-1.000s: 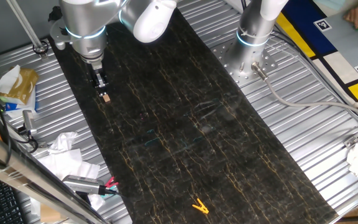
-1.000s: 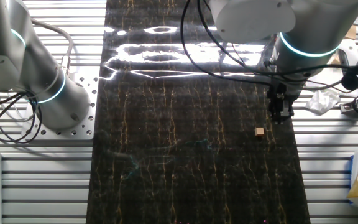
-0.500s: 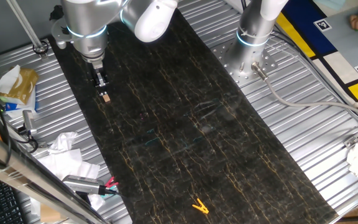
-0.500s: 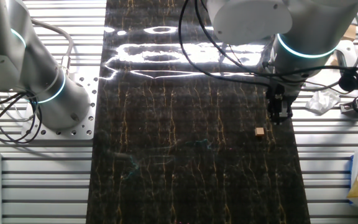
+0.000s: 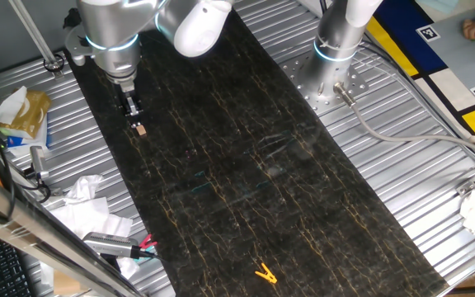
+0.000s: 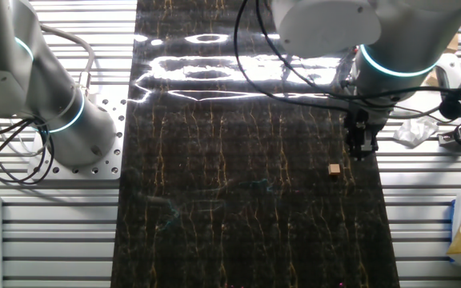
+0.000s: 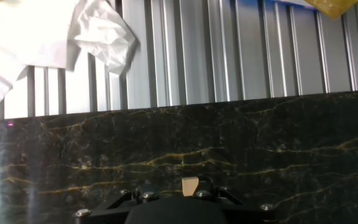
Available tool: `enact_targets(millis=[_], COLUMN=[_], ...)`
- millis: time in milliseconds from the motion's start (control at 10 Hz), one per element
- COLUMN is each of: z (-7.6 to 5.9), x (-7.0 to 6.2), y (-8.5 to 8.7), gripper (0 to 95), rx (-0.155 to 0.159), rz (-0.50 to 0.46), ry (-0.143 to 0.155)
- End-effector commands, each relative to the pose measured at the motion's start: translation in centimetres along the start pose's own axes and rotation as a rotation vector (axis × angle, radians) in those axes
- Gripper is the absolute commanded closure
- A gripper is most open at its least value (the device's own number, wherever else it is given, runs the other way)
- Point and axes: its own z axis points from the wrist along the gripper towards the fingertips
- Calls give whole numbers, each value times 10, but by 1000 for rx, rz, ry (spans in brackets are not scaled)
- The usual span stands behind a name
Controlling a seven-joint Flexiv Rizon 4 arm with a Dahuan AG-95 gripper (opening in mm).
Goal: Hold a small block with the gripper and sweep it from left to right on the table
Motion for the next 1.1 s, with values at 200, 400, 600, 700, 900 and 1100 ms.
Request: enact_targets(millis=[200, 400, 600, 700, 900, 1100], z=[0, 0, 0, 0, 0, 0], x=[0, 0, 0, 0, 0, 0], y=[0, 0, 0, 0, 0, 0], gripper=[570, 570, 570, 760, 760, 760], rx=[0, 0, 2, 3, 9, 19], rz=[5, 1, -3, 7, 5, 10], ry=[5, 1, -7, -12, -16, -17])
